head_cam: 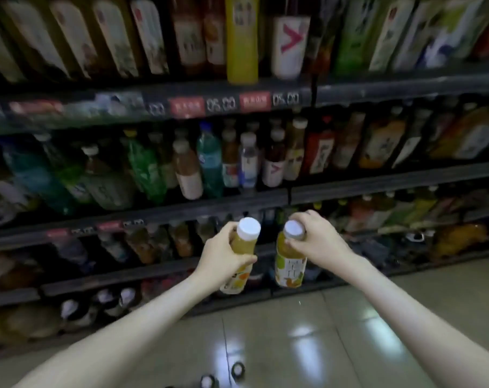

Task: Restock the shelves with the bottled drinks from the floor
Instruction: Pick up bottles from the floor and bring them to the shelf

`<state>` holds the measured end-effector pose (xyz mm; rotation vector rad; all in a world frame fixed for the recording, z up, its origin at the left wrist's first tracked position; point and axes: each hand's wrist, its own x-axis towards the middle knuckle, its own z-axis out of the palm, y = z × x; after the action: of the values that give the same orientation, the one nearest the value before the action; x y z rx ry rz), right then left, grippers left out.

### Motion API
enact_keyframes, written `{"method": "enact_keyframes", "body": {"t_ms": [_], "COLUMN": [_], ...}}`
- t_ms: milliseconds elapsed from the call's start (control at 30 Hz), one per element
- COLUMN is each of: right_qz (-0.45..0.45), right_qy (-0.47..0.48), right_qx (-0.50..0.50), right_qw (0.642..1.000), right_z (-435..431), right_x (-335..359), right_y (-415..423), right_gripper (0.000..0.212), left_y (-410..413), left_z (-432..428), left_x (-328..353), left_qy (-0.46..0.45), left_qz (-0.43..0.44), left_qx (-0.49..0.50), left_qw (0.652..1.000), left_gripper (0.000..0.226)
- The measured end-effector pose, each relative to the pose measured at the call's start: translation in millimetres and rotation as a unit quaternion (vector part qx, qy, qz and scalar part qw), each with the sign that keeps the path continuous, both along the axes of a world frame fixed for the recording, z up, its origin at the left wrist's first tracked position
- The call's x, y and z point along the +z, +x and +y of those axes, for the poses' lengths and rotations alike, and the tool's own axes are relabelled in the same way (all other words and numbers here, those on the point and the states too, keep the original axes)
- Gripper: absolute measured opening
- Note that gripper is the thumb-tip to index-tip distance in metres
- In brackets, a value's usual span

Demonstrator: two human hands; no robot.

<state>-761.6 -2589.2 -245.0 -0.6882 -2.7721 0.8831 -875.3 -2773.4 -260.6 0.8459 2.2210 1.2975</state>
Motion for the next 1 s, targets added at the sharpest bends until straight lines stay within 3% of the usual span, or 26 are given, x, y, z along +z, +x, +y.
{"method": "enact_keyframes", "body": {"t_ms": [167,300,467,600,800,933,1000], "right_qz": [-0.09,-0.146,-0.169,-0.193,-0.181,-0.173,-0.187], "right_qy": [-0.076,-0.127,-0.129,-0.115,-0.116,-0.13,-0.13], "right_qx": [-0.038,-0.097,-0.095,-0.064,-0.128,-0.12,-0.093], "right_qw": [0.992,0.976,0.973,0.972,0.968,0.969,0.969], "right_z": [34,29,20,5,-9,-22,-25], "right_x": [-185,-358,-566,-689,-786,-797,-792], "right_y": [50,89,116,119,122,118,114], "right_gripper": [0.038,0.037,0.042,0.04,0.04,0.052,0.053], "left_y": [41,71,105,118,133,150,151], "left_z": [38,55,64,65,61,46,40], "left_x": [-156,-317,-522,-647,-766,-788,-785], "left_qy": [-0.084,-0.123,-0.165,-0.172,-0.222,-0.229,-0.236], "left_qz": [-0.092,-0.147,-0.139,-0.13,-0.128,-0.162,-0.183], "left_qx": [0.034,0.059,0.029,0.026,0.038,0.116,0.103], "left_qw": [0.992,0.98,0.976,0.976,0.966,0.953,0.949], "left_gripper": [0.059,0.06,0.054,0.054,0.048,0.05,0.06]}}
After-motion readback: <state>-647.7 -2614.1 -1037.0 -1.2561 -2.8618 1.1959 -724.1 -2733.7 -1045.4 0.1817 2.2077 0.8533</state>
